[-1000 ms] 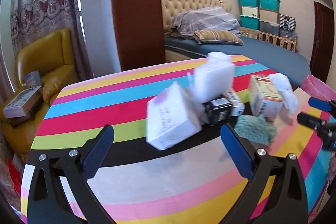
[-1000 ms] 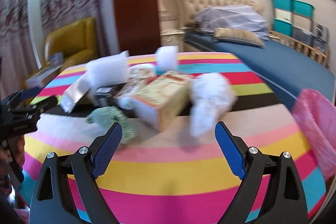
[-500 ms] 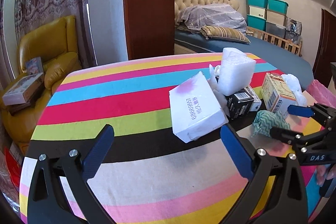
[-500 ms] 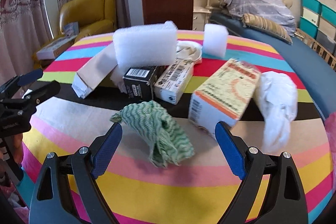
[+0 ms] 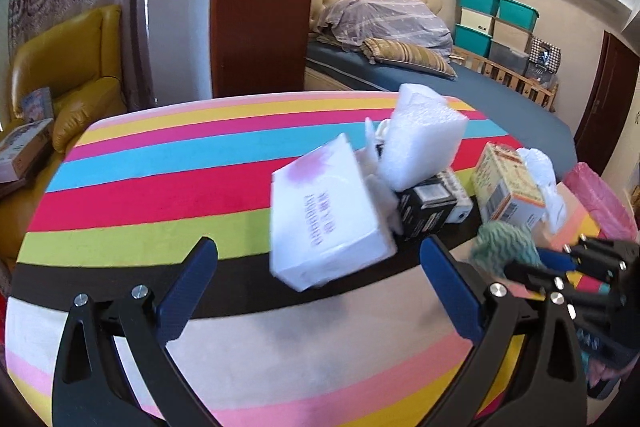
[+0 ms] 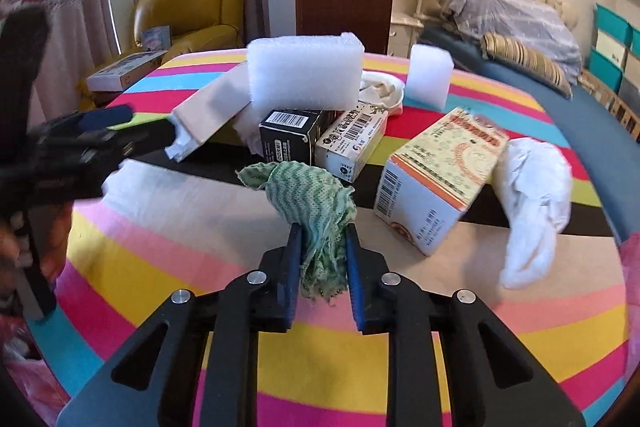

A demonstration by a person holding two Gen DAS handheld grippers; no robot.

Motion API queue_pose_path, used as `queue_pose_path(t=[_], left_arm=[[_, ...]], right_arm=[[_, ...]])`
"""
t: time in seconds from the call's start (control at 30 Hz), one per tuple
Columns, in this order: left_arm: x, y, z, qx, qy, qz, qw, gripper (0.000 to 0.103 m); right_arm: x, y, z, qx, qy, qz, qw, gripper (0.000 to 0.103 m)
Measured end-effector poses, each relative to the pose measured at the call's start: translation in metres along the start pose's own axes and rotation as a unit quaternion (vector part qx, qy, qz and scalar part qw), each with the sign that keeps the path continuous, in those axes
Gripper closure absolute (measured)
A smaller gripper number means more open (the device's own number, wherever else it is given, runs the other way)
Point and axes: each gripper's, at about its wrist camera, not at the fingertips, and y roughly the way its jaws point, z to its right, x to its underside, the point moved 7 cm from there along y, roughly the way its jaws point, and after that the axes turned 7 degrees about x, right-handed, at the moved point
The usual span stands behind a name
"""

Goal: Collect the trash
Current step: 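Grasp the green striped cloth with right tool while left tool grasps white tissue box, then carry the cloth and tissue box with both tools over the bin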

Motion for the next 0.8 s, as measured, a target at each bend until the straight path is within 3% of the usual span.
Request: queue_pose_path(t=[0.27, 0.33, 0.37, 0.4, 0.8], left_arm=[[-0.011, 0.04, -0.013, -0.004, -0.048, -0.035, 0.9982, 0.006], [-0.009, 0.044, -0.012, -0.003, -0.05, -0.045, 0.9978, 0.013], [-0.008, 0.044, -0.011, -0.005, -0.047, -0.045, 0.9979, 0.024], [-0.009, 0.043, -0.009, -0.004, -0.044, -0.044, 0.9981, 0.031], [0.008, -0.007, 0.019, -0.031, 0.008, 0.015, 0.9994, 0.031]], right_arm=[[0.011, -0.017, 0.016, 0.0, 0.028, 0.009, 1.0, 0.081], [0.013, -0.021, 0.02, 0.001, 0.034, 0.01, 0.999, 0.081], [0.014, -0.022, 0.023, 0.003, 0.038, 0.011, 0.999, 0.081], [0.015, -0.023, 0.024, 0.004, 0.041, 0.011, 0.999, 0.081], [0.021, -0.032, 0.038, 0.002, 0.077, 0.034, 0.996, 0.081]])
